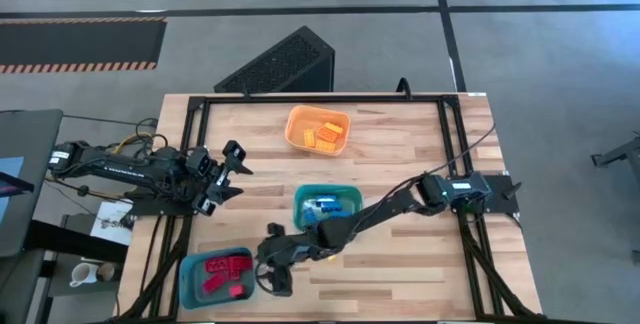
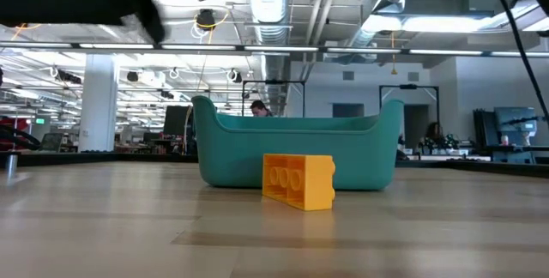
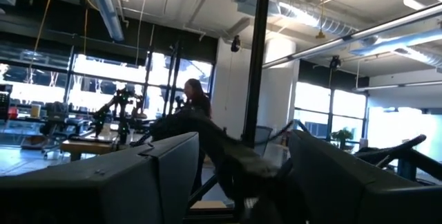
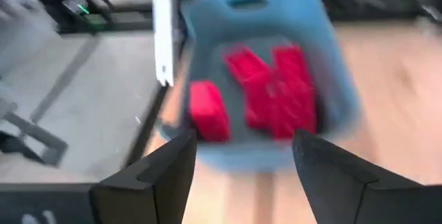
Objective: Sort & place blocks by color
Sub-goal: Put the red game piece into the blue bin, then put the yellow game piece into the yellow bin
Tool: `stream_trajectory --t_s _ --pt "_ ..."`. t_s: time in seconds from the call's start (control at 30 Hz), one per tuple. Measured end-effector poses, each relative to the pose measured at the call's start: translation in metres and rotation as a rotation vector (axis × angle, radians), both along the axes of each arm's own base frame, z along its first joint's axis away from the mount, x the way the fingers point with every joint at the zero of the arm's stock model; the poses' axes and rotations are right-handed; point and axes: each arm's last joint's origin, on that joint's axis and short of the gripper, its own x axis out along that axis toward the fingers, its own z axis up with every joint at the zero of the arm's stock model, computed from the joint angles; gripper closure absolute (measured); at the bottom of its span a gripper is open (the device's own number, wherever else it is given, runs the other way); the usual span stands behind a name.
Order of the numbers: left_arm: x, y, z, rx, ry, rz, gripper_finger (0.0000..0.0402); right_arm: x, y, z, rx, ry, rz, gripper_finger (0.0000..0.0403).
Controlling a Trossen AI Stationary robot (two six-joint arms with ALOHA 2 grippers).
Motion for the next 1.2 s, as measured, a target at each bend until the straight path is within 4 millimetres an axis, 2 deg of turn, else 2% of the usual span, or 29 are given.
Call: stream_trajectory --t_s 0.13,0.27,0.4,0.57,0.7,0.77,0.9,1.07,1.2 --pt "0.001 0.000 -0.001 0.001 0.014 0.000 0.0187 -0.022 0.006 0.021 -0.087 0.100 -0.121 0.0149" --pt "0.001 0.000 -0.002 -0.006 0.022 -0.004 0.0187 -0.052 0.026 0.037 -0.188 0.173 -0.231 0.0157" --pt "0.001 0.000 -0.002 -0.012 0.028 -0.008 0.0187 -0.075 0.038 0.034 -0.227 0.277 -0.354 0.0163" --pt "0.002 0.000 -0.003 -0.014 0.041 -0.004 0.0187 -0.090 0.050 0.021 -0.131 0.369 -0.430 0.0164" --pt "0.002 0.000 -0.004 -0.018 0.052 0.003 0.0187 -0.106 0.062 0.017 -0.141 0.440 -0.464 0.0164" --pt "0.002 0.000 -0.004 -0.018 0.055 0.004 0.0187 -0.116 0.064 0.022 -0.152 0.453 -0.492 0.0165" --pt "0.002 0.000 -0.005 -0.021 0.062 0.013 0.0187 -0.132 0.069 0.045 -0.166 0.387 -0.539 0.0165" --pt "0.003 0.001 -0.005 -0.023 0.067 0.019 0.0187 -0.146 0.072 0.050 -0.204 0.395 -0.580 0.0171" --pt "0.003 0.001 -0.005 -0.023 0.068 0.019 0.0187 -0.147 0.077 0.055 -0.183 0.370 -0.559 0.0186"
